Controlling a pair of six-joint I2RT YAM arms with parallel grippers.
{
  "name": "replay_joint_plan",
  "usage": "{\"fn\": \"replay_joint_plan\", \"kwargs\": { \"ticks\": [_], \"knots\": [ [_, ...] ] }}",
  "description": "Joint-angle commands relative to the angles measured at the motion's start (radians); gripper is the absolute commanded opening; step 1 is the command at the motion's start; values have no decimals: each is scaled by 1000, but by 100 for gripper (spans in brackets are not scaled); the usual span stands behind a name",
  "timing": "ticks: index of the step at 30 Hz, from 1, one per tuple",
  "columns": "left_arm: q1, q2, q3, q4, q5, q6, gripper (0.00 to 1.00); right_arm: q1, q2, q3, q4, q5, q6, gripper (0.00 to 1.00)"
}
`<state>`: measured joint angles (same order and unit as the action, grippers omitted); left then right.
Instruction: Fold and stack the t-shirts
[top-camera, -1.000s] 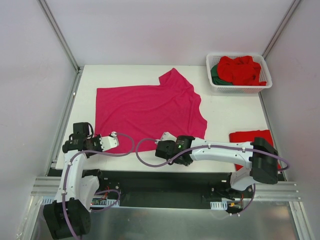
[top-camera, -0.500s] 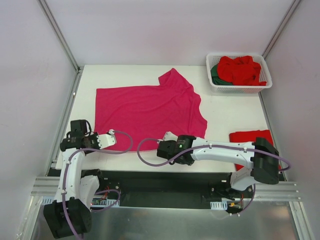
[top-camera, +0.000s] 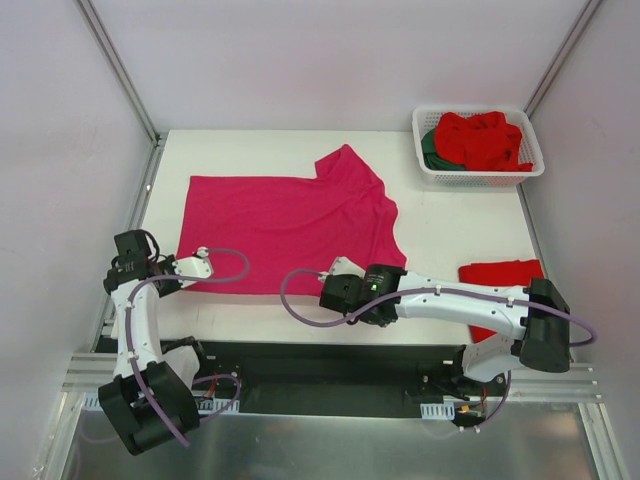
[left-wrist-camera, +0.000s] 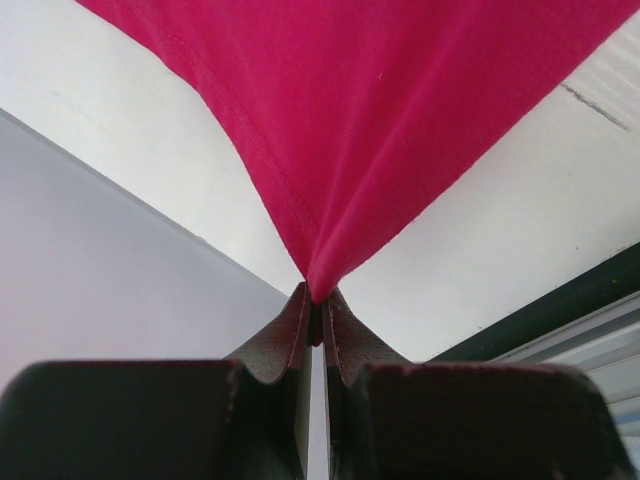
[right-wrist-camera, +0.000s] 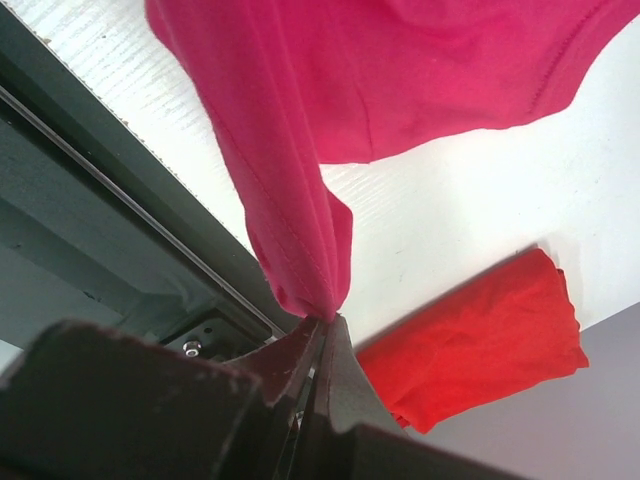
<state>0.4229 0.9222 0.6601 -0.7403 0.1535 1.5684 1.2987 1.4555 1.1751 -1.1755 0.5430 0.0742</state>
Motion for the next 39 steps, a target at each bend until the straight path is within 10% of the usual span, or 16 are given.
{"fn": "replay_joint_plan", "kwargs": {
  "ticks": [1, 39],
  "knots": [
    [30, 20, 19, -16, 26, 65, 0, -25, -7, 4, -9, -12, -37, 1],
    [31, 104, 124, 82, 96, -2, 0, -67, 8, 152, -64, 207, -100, 1]
  ]
}}
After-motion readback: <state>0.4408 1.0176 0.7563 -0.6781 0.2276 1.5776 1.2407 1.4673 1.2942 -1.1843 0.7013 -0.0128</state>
